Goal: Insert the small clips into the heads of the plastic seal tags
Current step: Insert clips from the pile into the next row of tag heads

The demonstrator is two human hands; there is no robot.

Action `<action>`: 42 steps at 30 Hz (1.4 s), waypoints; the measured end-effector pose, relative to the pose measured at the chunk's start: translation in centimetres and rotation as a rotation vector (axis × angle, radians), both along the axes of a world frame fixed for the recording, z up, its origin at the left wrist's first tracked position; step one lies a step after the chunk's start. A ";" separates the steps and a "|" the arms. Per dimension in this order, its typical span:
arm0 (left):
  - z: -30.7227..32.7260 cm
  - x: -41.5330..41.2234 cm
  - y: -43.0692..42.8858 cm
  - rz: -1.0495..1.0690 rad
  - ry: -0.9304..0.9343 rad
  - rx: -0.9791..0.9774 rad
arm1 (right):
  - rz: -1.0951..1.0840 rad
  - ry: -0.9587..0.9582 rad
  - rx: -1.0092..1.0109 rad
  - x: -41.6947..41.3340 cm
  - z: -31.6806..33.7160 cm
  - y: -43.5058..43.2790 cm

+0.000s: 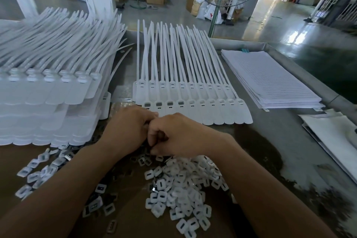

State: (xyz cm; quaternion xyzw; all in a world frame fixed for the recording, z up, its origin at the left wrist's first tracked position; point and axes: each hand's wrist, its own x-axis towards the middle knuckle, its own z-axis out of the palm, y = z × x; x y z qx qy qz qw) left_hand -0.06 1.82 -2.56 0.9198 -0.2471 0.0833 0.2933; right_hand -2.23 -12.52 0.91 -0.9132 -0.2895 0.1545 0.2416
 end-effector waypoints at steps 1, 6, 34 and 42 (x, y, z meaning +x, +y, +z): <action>0.1 0.0 0.0 -0.001 0.004 -0.001 | -0.022 0.003 0.045 0.1 0.0 -0.2; -0.1 0.0 0.0 0.016 0.008 0.023 | -0.080 -0.002 0.148 0.4 0.2 -0.7; -0.5 0.5 -0.2 0.039 0.004 0.126 | -0.742 -0.170 0.317 5.4 -2.9 -6.8; -0.5 0.4 -0.1 0.035 -0.003 0.108 | -0.732 -0.243 0.147 5.9 -3.5 -6.4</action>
